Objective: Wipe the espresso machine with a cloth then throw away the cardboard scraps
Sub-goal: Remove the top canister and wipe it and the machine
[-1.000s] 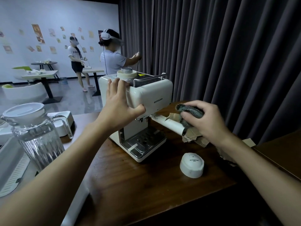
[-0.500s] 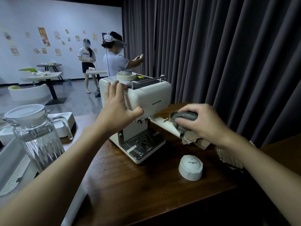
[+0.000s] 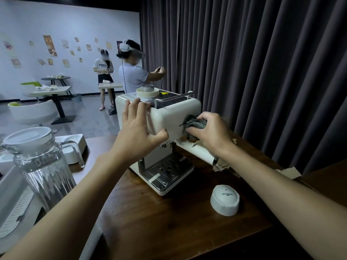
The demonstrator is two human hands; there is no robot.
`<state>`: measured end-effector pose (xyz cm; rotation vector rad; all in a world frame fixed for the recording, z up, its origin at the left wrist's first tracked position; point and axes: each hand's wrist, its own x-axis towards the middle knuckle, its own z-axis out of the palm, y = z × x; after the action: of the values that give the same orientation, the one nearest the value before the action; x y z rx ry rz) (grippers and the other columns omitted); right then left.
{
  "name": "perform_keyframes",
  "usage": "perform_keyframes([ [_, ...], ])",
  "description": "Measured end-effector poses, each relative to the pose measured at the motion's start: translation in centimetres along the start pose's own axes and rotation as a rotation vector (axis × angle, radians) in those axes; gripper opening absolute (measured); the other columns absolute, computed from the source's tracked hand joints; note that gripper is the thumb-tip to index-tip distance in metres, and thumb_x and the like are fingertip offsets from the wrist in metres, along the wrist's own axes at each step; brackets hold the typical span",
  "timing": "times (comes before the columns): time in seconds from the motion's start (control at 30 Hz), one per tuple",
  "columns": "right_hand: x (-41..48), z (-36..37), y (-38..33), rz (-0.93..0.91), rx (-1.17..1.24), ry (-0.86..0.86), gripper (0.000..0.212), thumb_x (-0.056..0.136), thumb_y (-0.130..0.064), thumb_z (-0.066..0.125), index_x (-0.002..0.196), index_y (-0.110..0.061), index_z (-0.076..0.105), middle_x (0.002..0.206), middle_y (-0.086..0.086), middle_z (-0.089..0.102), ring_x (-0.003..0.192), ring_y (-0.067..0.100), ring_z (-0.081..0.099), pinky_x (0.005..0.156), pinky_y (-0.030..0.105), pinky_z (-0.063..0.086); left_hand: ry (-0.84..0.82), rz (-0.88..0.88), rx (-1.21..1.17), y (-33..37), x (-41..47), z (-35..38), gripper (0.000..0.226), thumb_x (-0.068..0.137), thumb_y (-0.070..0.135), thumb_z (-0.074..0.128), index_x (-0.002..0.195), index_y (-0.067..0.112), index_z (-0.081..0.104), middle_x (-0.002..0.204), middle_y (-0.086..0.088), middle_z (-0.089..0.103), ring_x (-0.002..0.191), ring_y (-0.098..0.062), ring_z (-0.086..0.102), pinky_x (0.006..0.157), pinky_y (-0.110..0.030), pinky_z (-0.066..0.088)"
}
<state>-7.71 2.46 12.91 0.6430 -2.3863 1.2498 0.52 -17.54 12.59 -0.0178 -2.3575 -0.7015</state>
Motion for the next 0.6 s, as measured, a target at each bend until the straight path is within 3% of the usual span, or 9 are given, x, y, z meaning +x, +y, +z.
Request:
perform_keyframes([
  [0.17, -1.9, 0.8, -1.8, -0.125, -0.094, -0.085, 0.028, 0.069, -0.029, 0.086, 0.087, -0.015, 0.070, 0.079, -0.002, 0.067, 0.073, 0.011, 0.060, 0.059, 0.017, 0.041, 0.000, 0.004, 0.006, 0.0, 0.0, 0.0, 0.081, 0.066, 0.064, 0.050, 0.133, 0.021, 0.036, 0.157, -0.005, 0.022, 0.152, -0.028, 0.003, 0.118, -0.053, 0.022],
  [0.27, -1.9, 0.4, -1.8, -0.153, -0.091, -0.118, 0.027, 0.070, -0.027, 0.085, 0.090, -0.015, 0.071, 0.083, 0.000, 0.069, 0.075, 0.011, 0.061, 0.059, 0.012, 0.040, -0.012, 0.012, 0.015, -0.2, 0.0, -0.2, 0.085, 0.067, 0.066, 0.049, 0.136, 0.019, 0.035, 0.159, -0.005, 0.020, 0.153, -0.028, 0.003, 0.119, -0.053, 0.022],
  [0.43, 0.0, -0.7, -1.3, -0.031, -0.005, 0.055, 0.027, 0.076, -0.023, 0.082, 0.098, -0.015, 0.069, 0.091, -0.002, 0.067, 0.083, 0.012, 0.061, 0.060, 0.009, 0.038, -0.034, 0.022, 0.012, -0.4, -0.1, -0.4, 0.083, 0.069, 0.067, 0.050, 0.137, 0.023, 0.034, 0.160, -0.001, 0.018, 0.154, -0.026, -0.002, 0.119, -0.050, 0.018],
  [0.5, 0.0, -0.3, -1.7, -0.056, -0.034, 0.096, 0.026, 0.076, -0.024, 0.082, 0.097, -0.016, 0.070, 0.091, -0.002, 0.066, 0.082, 0.010, 0.058, 0.058, 0.004, 0.034, -0.039, 0.021, 0.011, -0.4, 0.0, -0.4, 0.081, 0.069, 0.067, 0.050, 0.136, 0.025, 0.033, 0.159, 0.000, 0.017, 0.153, -0.025, -0.003, 0.118, -0.050, 0.019],
  [0.6, -1.1, 0.3, -2.4, -0.143, -0.045, 0.103, 0.026, 0.074, -0.023, 0.083, 0.095, -0.013, 0.072, 0.093, 0.002, 0.067, 0.083, 0.013, 0.058, 0.063, 0.013, 0.036, -0.050, 0.027, 0.032, -0.5, 0.0, -0.4, 0.079, 0.071, 0.068, 0.049, 0.136, 0.027, 0.032, 0.160, 0.001, 0.016, 0.154, -0.025, -0.003, 0.116, -0.053, 0.022],
])
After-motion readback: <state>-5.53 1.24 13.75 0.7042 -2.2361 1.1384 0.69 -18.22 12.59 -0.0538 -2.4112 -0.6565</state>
